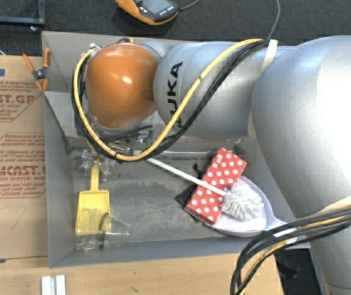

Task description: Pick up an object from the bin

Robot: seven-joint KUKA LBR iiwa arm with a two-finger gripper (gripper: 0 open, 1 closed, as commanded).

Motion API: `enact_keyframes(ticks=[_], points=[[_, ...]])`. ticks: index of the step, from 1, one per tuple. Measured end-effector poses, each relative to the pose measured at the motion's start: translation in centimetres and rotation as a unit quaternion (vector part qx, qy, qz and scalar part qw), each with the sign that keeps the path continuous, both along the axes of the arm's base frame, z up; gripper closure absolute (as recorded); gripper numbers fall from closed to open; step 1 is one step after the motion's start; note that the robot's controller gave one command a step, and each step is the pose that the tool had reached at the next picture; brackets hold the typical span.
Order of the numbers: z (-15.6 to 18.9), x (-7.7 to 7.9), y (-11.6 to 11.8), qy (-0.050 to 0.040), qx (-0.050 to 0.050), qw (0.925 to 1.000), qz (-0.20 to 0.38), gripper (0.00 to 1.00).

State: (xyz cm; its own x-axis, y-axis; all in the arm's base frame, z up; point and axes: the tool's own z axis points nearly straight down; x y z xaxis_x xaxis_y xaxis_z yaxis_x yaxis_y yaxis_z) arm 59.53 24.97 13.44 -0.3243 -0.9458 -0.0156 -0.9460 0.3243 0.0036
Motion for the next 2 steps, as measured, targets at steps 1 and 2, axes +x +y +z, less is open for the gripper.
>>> enact_keyframes(ticks=[1,2], points=[[-4.3,-0.3,-0.1,0.0049,-0.001,1.0,-0.001,1.0],[2.6,0.2,0.2,-0.0037,0.003,1.0,-0.001,1.0]])
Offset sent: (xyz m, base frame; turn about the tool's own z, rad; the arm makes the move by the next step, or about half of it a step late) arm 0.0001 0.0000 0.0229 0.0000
